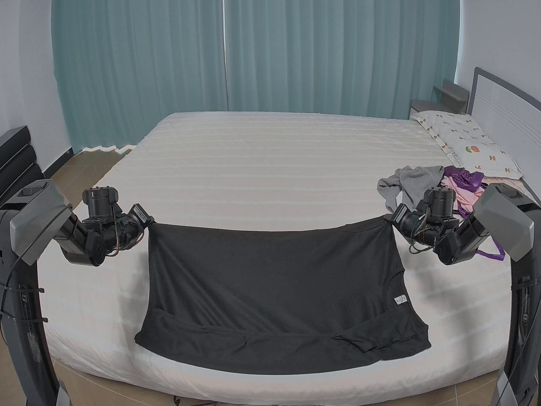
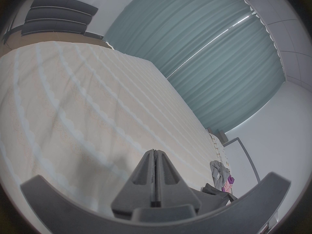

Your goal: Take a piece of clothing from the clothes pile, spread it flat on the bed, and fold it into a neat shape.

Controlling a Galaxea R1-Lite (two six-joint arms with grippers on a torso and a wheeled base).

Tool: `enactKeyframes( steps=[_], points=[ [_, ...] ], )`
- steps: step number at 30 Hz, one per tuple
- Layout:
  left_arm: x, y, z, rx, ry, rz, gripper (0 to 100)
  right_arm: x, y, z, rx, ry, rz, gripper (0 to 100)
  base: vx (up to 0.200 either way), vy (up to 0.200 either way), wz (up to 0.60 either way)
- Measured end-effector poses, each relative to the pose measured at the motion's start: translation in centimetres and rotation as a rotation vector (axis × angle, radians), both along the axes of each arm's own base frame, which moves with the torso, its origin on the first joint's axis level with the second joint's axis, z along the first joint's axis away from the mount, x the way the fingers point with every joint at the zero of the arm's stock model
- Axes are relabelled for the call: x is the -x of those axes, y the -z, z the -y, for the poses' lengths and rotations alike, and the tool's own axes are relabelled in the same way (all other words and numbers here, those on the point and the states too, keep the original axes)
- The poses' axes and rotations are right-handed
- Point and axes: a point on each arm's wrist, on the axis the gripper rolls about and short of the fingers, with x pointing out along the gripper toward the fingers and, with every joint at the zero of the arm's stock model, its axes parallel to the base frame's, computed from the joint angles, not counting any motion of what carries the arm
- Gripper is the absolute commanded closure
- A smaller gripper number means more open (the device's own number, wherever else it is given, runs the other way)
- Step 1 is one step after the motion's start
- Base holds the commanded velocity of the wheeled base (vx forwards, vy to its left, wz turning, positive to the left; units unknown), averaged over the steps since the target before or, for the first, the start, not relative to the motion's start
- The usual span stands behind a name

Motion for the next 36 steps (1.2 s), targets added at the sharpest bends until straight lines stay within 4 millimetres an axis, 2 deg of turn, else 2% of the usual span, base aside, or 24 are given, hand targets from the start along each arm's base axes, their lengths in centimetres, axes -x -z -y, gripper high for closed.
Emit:
enactKeyframes(
  steps=[19, 26, 36],
  points=[
    [0.0, -0.7, 0.1, -0.018, 0.007, 0.02, 100, 1.1, -1.1, 0.9, -0.011, -0.01, -0.006, 100, 0.0, 0.0, 0.0],
    [0.0, 0.0, 0.2, -0.092, 0.043, 0.019, 100, 1.5, -1.1, 1.2, -0.009, -0.01, -0.023, 100, 0.0, 0.0, 0.0],
    [0.0, 0.1, 0.7, -0.1, 0.06, 0.019, 100, 2.2, -1.8, 1.6, -0.009, -0.003, -0.019, 100, 0.0, 0.0, 0.0]
  ],
)
